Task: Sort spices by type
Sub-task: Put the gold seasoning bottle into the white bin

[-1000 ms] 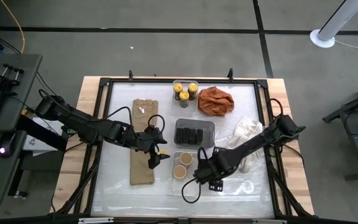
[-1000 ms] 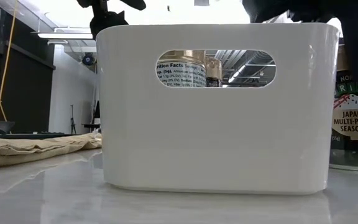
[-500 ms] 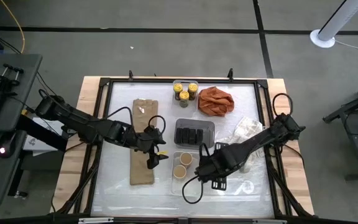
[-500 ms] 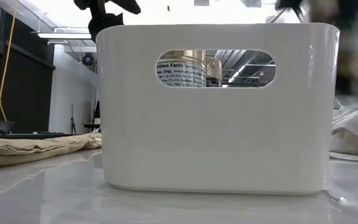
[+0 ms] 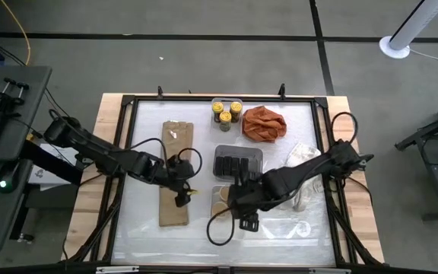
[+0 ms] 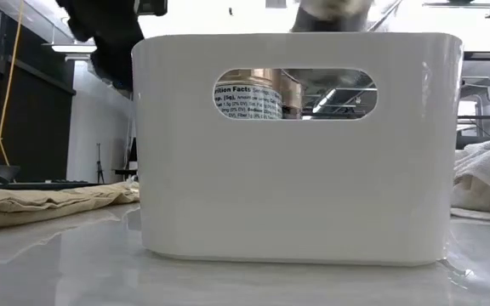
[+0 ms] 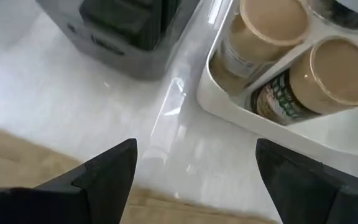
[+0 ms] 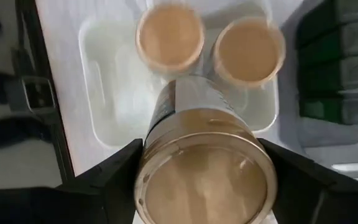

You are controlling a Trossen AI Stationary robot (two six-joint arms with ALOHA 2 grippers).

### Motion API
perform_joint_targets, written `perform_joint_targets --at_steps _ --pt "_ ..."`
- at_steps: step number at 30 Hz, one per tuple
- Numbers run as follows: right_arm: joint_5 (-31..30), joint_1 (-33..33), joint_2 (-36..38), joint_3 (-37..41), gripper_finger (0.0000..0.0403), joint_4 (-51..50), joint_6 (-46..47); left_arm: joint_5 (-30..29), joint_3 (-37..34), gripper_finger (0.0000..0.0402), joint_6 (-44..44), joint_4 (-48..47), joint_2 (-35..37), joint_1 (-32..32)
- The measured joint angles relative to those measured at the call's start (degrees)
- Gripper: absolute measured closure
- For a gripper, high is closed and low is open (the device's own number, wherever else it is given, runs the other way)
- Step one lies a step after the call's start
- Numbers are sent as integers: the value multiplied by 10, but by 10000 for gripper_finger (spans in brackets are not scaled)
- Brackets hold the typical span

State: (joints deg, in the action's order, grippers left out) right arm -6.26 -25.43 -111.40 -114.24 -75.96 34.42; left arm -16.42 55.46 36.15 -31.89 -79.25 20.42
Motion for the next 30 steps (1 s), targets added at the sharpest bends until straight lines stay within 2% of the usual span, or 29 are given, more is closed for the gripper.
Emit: perform_joint_targets --at_steps 11,19,24,30 --pt "21 4 -55 0 133 2 -50 -1 -77 87 85 111 -2 22" --pt "16 13 -83 0 132 0 -79 -5 -82 87 87 125 -4 23" --pt "5 18 -83 0 97 10 -79 -7 -82 87 87 125 -4 22" --pt "5 22 -83 0 86 11 -79 -8 -82 87 86 125 -4 22"
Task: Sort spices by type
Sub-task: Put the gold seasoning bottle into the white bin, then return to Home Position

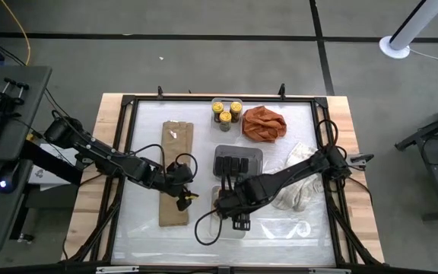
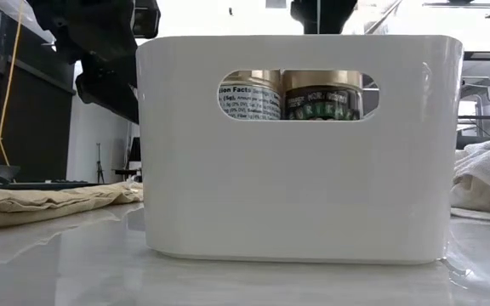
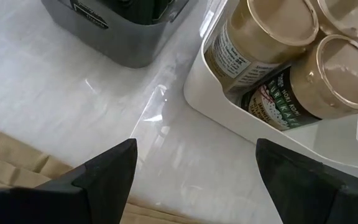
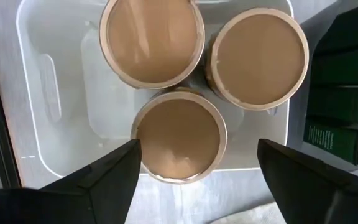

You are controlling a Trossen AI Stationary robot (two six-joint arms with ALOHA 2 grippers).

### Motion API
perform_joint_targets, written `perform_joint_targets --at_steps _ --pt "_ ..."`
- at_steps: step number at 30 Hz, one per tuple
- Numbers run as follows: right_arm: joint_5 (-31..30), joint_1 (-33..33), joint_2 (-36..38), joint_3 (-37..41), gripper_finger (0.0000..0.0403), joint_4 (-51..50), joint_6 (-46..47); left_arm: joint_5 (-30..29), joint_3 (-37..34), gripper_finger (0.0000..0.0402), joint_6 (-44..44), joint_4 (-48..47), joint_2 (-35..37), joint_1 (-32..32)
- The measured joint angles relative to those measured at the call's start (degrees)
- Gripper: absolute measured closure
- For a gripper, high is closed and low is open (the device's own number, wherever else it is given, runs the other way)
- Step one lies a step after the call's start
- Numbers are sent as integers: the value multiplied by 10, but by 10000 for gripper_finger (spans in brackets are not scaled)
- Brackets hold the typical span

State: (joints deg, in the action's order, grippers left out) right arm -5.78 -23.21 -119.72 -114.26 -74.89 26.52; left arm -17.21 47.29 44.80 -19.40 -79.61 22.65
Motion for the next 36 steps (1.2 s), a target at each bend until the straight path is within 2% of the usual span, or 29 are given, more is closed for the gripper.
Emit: perform_joint_targets --at_steps 5,8,10,12,16,19,23,26,29,33,34,36 --pt "7 0 1 0 84 -20 -11 10 0 87 -22 -3 0 0" --pt "20 0 12 0 83 -81 -11 89 7 87 -37 -26 27 -15" --pt "16 -3 28 0 83 -121 -11 119 27 87 -64 -31 73 -27" --pt "-7 -8 49 0 83 -152 -9 89 43 87 -105 -29 127 -36" --pt "-60 -16 110 24 85 -146 31 -36 43 87 -171 -34 219 -54" --pt "-94 -23 177 89 91 -150 101 -52 38 87 -206 -34 261 -81" --pt "-104 -33 288 226 108 -146 241 -47 4 87 -225 -1 276 -129" --pt "-103 -50 370 328 143 -126 331 -19 -55 95 -250 116 279 -169" --pt "-103 -65 436 404 213 -83 408 29 -131 129 -243 285 288 -223" --pt "-100 -75 480 468 358 -17 451 65 -215 217 -198 398 327 -290" --pt "-96 -76 484 476 379 -7 449 76 -230 246 -192 400 344 -303" --pt "-90 -76 486 486 384 13 438 105 -261 312 -179 398 377 -318"
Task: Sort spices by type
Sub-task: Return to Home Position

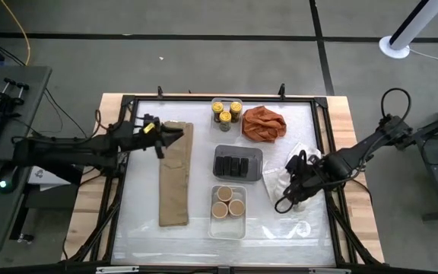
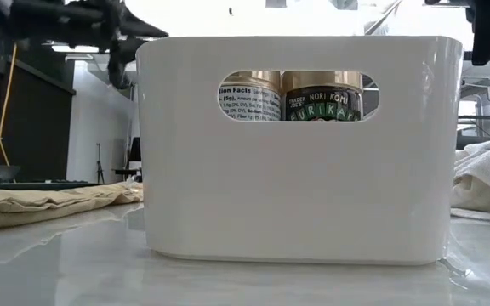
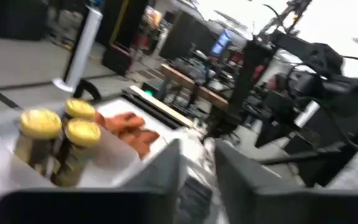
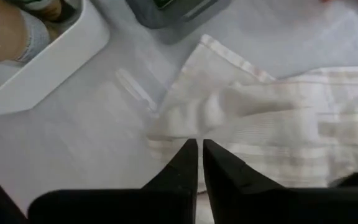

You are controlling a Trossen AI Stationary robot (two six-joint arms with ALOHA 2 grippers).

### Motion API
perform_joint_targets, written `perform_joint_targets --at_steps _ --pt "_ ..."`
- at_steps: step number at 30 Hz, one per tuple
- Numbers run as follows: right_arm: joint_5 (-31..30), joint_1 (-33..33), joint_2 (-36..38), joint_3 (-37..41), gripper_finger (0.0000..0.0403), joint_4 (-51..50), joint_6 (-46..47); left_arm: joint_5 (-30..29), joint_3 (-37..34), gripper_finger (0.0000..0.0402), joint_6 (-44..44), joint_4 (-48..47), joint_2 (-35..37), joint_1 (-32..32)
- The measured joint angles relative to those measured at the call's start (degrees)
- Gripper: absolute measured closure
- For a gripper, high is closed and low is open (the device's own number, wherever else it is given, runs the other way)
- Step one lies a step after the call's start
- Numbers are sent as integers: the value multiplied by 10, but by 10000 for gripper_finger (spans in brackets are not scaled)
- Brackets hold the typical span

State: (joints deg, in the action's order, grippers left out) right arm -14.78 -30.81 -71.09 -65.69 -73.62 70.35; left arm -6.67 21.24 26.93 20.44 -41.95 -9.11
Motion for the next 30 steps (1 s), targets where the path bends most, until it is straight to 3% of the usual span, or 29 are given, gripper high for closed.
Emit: perform_joint_targets --at_steps 3,10,18,24,30 --pt "2 0 -6 2 387 14 3 30 -47 386 32 1 52 -3" --pt "2 11 -13 2 400 31 -4 -35 -158 399 77 58 153 70" --pt "2 60 -13 2 402 131 -47 -143 -206 401 48 55 201 147" --pt "13 69 -8 2 402 115 -48 -133 -206 402 29 17 217 147" --pt "-2 67 49 35 402 132 -48 -115 -206 401 81 6 216 148"
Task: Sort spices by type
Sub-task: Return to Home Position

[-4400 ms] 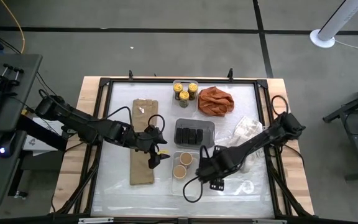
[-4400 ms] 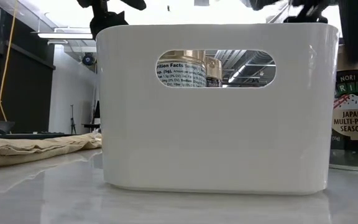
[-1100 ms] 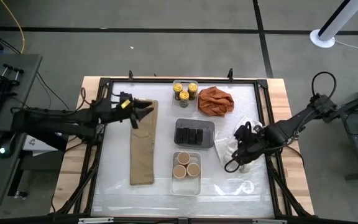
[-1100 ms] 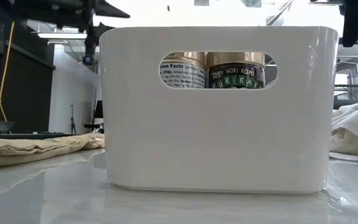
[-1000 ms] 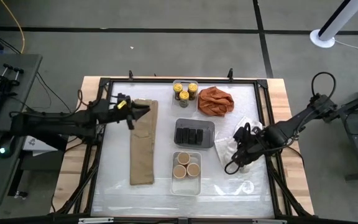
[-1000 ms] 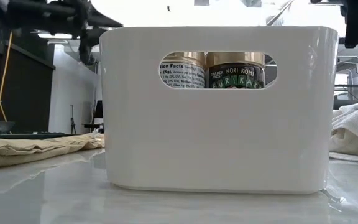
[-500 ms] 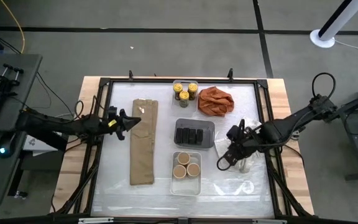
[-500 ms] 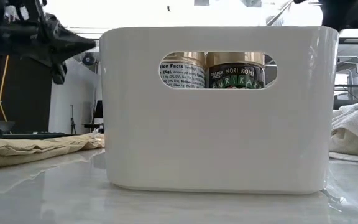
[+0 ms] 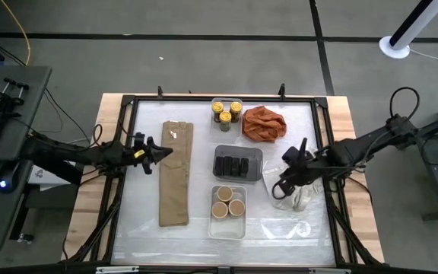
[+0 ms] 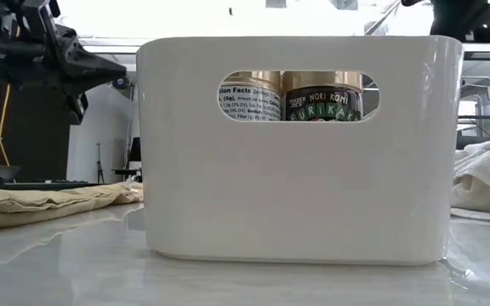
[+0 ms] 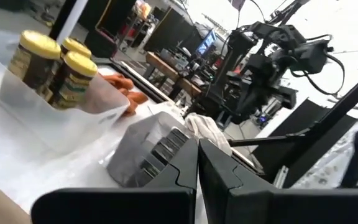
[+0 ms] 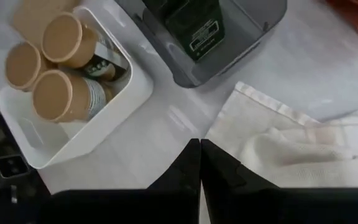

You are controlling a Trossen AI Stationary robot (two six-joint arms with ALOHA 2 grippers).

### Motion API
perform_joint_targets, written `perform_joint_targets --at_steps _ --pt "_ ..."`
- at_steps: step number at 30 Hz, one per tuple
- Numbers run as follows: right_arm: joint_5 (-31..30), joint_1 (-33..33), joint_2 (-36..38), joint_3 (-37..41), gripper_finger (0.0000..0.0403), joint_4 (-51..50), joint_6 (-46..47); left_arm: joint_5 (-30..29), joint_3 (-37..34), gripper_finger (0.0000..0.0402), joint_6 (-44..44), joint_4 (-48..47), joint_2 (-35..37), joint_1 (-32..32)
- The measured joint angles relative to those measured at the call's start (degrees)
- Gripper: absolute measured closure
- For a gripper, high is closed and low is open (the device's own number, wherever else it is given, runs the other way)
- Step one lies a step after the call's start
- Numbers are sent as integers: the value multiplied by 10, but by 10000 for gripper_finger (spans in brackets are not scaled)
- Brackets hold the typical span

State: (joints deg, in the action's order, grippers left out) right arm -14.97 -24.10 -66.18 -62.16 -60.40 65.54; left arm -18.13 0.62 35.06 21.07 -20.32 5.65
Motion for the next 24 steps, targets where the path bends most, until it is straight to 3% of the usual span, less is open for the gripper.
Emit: perform_joint_targets --at_steps 5,13,24 --pt "-1 19 94 124 402 130 -13 15 0 401 4 -9 0 0" --pt "46 89 216 343 403 429 -148 15 0 401 3 -9 0 0" --pt "67 160 380 529 403 651 -292 15 0 401 3 -8 0 0"
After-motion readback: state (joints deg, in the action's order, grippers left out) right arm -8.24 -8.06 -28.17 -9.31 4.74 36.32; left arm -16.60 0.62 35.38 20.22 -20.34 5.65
